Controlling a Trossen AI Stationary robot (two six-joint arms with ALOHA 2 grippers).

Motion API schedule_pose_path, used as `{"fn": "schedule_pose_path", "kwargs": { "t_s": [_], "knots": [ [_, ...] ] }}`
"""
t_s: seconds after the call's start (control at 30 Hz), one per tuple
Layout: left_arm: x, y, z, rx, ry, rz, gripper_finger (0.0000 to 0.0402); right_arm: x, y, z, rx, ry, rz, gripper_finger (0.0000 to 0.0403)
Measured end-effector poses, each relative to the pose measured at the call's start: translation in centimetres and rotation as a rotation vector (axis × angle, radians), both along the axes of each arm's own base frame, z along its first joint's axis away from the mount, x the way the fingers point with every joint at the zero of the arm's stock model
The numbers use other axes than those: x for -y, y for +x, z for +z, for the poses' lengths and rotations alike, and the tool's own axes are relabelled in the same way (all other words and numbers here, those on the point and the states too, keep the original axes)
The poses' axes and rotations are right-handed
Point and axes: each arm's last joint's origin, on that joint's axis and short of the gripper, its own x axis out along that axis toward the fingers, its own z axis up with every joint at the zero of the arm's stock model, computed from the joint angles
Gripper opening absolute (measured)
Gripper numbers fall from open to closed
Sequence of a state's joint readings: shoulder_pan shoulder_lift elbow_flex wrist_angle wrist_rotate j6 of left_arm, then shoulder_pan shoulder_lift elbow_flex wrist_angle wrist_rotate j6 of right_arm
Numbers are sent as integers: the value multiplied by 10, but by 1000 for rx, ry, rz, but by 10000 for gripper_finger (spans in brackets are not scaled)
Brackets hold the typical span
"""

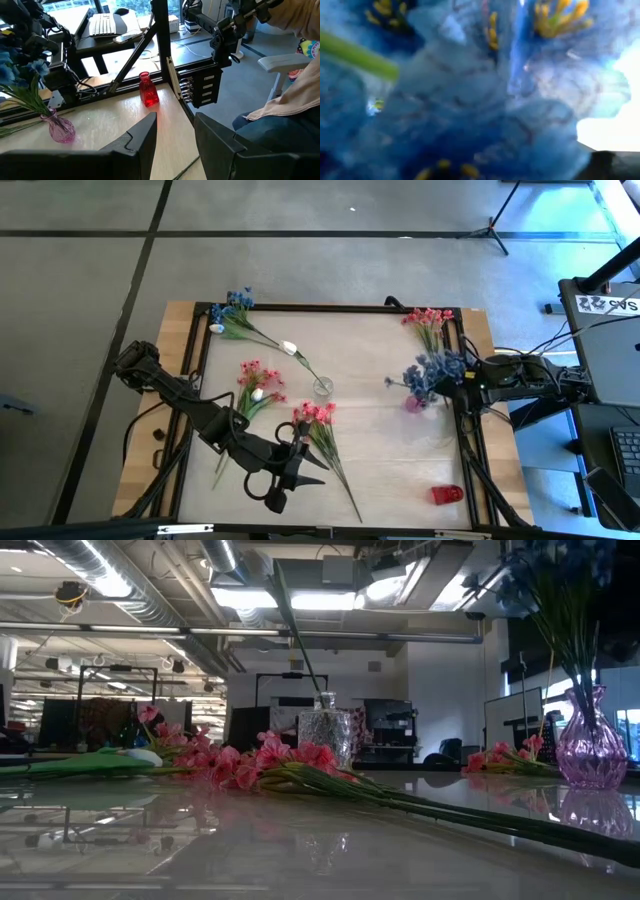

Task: Sort flowers into vase by color
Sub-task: Put the bottom blue flower into the purple vase

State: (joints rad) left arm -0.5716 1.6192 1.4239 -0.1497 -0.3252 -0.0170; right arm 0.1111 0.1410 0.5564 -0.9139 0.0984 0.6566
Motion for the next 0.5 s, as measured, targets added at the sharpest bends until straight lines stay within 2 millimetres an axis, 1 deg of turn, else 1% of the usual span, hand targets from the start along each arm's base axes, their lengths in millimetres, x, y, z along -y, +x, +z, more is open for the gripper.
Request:
{"fn": "schedule_pose_path", "kwargs": {
  "t_s": [0.3,0.5],
  "knots": [
    [0,0,0,0,0,-1,128,0,-2,-4,-46,0,2,131],
    [0,-1,-2,-27,-6,6,128,0,-1,-2,-23,-25,33,131]
  ]
}}
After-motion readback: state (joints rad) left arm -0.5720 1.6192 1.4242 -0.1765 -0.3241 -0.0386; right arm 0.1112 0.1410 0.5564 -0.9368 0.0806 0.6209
